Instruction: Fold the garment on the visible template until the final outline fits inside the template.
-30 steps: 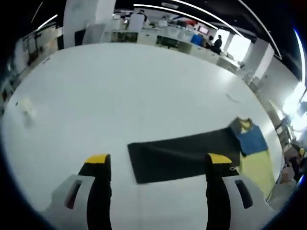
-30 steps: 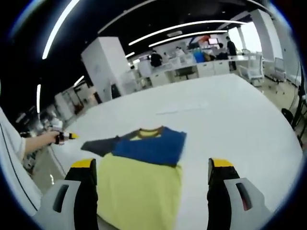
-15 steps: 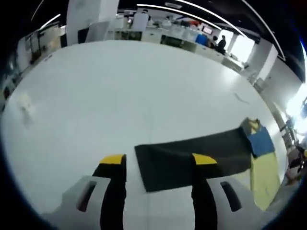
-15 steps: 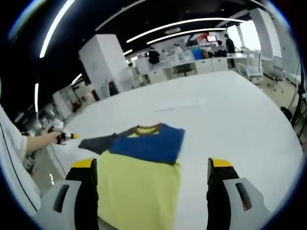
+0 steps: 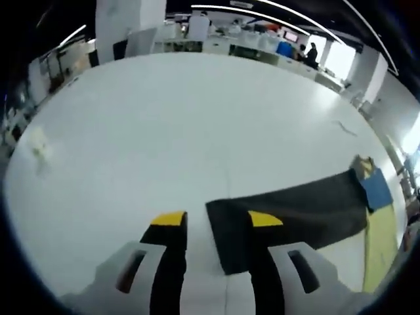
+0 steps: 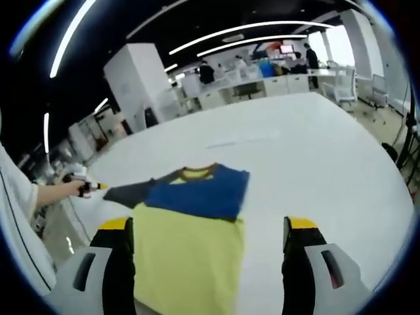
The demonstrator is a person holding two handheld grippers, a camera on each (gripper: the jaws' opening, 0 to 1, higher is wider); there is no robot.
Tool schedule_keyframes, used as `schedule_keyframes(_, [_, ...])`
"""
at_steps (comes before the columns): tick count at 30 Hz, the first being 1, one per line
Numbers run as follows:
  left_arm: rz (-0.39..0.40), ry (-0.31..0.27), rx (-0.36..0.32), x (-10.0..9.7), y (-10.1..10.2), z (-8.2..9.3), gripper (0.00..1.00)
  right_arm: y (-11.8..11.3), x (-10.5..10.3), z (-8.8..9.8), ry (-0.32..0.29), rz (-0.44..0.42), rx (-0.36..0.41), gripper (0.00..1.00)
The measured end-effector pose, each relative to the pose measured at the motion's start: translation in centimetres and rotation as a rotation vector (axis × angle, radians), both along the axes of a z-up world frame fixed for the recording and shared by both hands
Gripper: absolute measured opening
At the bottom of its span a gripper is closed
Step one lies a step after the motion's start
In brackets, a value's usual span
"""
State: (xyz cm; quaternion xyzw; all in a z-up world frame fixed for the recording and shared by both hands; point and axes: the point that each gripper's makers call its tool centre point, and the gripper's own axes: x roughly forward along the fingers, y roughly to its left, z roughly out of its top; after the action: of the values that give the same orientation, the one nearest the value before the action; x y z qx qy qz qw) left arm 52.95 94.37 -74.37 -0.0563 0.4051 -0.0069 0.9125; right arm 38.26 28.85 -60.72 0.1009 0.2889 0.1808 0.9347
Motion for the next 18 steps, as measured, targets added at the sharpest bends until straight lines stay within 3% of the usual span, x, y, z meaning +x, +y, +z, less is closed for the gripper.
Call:
schedule_keyframes(6, [-0.042,0.004,0.047,0.3,0.1,-0.5,0.29,0.1,0.1,-0.4,0.010,-0.001,-0.001,0.93])
schedule_keyframes(13, [-0.116,-0.057,0.103,1.2,-0.3,-0.2,0.26,0.2,-0.1,-0.7,0.019,0.008,-0.009,0.94])
schedule_keyframes(18, [-0.143,-0.035,0.134,1.1,-0.3,-1.0,0.23,0.2,0.1,-0.9,0.025,0.005,-0.005,0.93])
